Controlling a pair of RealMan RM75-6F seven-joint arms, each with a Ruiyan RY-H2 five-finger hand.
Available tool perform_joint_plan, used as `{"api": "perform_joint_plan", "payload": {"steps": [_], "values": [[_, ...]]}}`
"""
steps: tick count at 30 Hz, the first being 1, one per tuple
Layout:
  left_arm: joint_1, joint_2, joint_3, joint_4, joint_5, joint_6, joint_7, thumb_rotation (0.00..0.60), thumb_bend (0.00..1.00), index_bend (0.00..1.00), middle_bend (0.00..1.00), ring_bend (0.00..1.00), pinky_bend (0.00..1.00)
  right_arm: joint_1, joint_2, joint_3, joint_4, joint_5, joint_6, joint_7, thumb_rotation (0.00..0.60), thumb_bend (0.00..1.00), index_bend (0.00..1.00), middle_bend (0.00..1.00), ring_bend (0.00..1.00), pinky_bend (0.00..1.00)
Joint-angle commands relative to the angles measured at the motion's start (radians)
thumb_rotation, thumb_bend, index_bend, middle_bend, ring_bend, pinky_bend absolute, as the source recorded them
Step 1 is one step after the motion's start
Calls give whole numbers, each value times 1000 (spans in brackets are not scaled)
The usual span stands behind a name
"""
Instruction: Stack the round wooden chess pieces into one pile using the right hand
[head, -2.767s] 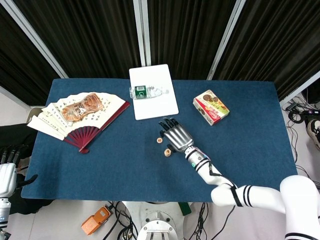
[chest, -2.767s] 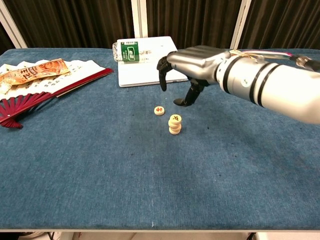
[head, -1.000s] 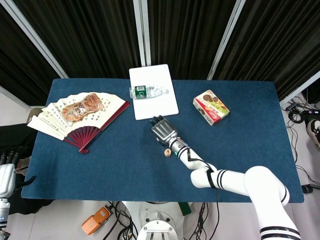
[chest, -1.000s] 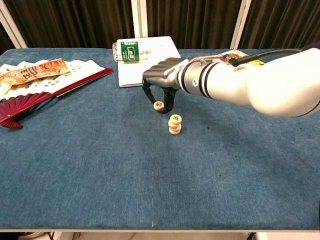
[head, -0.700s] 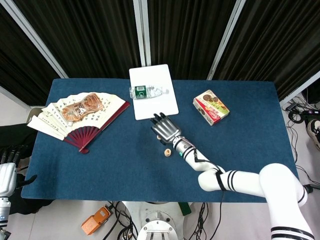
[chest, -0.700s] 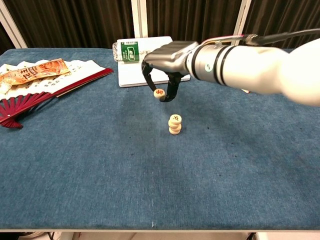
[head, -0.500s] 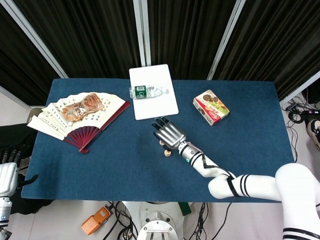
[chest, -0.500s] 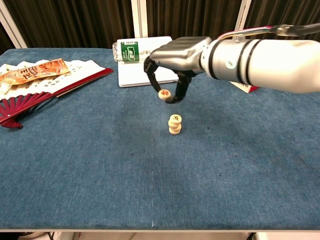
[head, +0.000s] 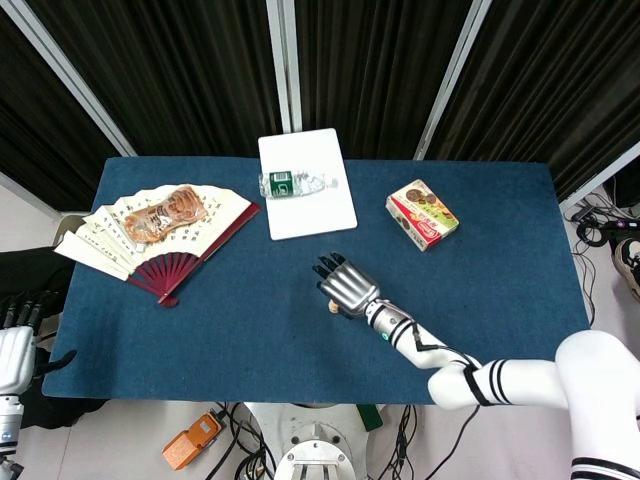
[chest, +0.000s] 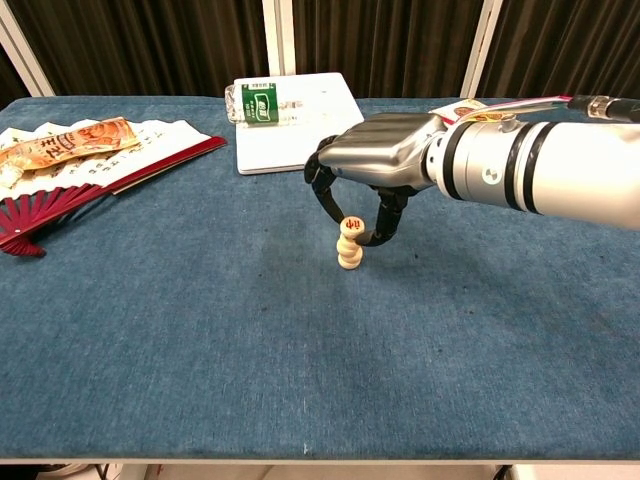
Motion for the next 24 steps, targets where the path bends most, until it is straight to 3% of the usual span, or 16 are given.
{"api": "perform_joint_plan", "payload": {"steps": [1, 24], "values": [[0, -1, 0, 2, 0, -1, -2, 600, 0, 147, 118, 72, 1, 1, -6, -1, 4, 2, -2, -5, 600, 461, 535, 216, 131, 167], [-5, -8, -4, 13, 2, -2, -9, 600, 0, 147, 118, 72, 1, -33, 22, 7, -39, -41, 53, 7, 600, 461, 473, 216, 131, 168]]}}
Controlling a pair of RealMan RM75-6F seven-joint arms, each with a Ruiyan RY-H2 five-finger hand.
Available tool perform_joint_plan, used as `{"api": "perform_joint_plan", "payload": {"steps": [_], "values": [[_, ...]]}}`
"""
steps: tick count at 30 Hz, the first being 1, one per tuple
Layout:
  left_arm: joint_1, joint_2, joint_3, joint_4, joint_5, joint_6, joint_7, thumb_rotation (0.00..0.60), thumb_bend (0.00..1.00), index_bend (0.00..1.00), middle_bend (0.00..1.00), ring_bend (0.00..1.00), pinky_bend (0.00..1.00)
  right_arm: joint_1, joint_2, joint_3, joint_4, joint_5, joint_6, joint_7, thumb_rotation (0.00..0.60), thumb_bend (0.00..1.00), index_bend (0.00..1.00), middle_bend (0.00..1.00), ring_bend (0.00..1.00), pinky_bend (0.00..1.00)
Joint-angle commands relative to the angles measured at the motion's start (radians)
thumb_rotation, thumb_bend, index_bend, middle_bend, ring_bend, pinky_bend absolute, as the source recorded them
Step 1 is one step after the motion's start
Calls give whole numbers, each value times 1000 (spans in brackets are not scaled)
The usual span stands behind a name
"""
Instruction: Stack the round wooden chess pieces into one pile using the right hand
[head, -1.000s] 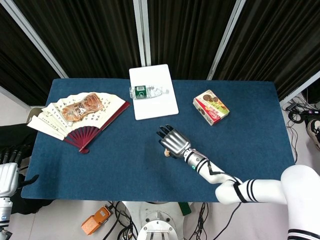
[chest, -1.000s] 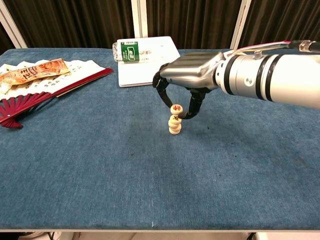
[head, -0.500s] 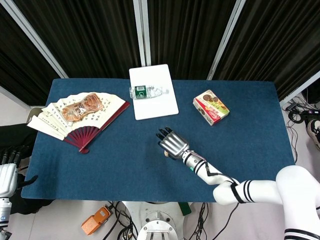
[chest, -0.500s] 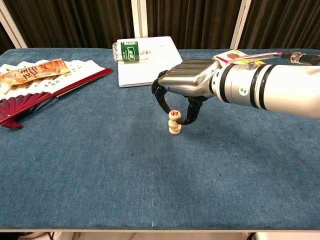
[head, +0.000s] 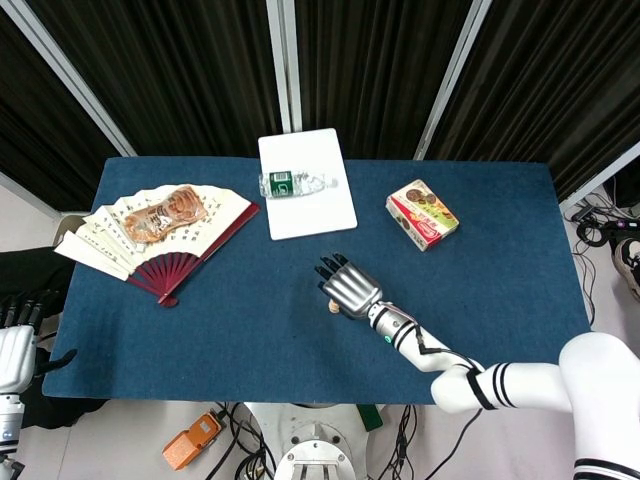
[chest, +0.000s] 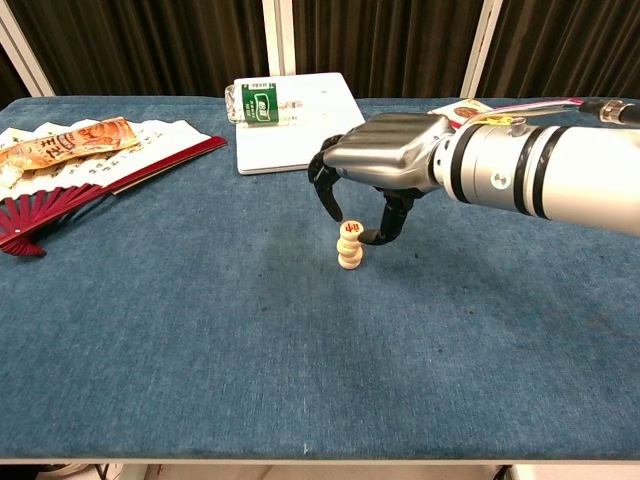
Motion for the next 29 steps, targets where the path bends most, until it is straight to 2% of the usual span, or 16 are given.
{"api": "perform_joint_plan", "payload": {"steps": [1, 5, 10, 14, 18, 21, 23, 29], "values": [[-1, 0, -1, 0, 0, -1, 1, 600, 0, 147, 118, 72, 1, -16, 18, 14, -24, -29, 33, 24, 600, 460, 468, 216, 131, 167], [-7, 0, -3, -2, 3, -5, 0, 600, 0, 147, 118, 72, 1, -69, 75, 25, -75, -96, 139, 50, 600, 459, 422, 216, 132, 167], [-18, -4, -6, -1, 12, -8, -5, 600, 0, 147, 118, 72, 1, -195, 198, 8, -166, -161, 319, 96, 600, 455, 288, 216, 132, 167], [-30, -10, -9, 1, 25, -6, -5, 600, 0, 147, 118, 72, 1, -354, 330, -43, -233, -227, 503, 172, 600, 417, 172, 206, 127, 167], [-41, -12, -12, -7, 40, -1, 4, 600, 0, 147, 118, 72, 1, -512, 415, -110, -236, -294, 652, 285, 600, 399, 57, 124, 59, 148], [-50, -11, -12, -20, 51, 1, 16, 600, 0, 147, 118, 72, 1, -619, 450, -163, -217, -335, 730, 360, 600, 399, 2, 73, 13, 104], [-54, -8, -11, -32, 60, 5, 28, 600, 0, 147, 118, 72, 1, -687, 457, -186, -201, -359, 784, 408, 600, 399, 0, 59, 2, 84], [-63, -3, -13, -63, 63, 6, 54, 600, 0, 147, 118, 72, 1, -786, 441, -199, -155, -420, 846, 460, 600, 402, 0, 56, 0, 73]]}}
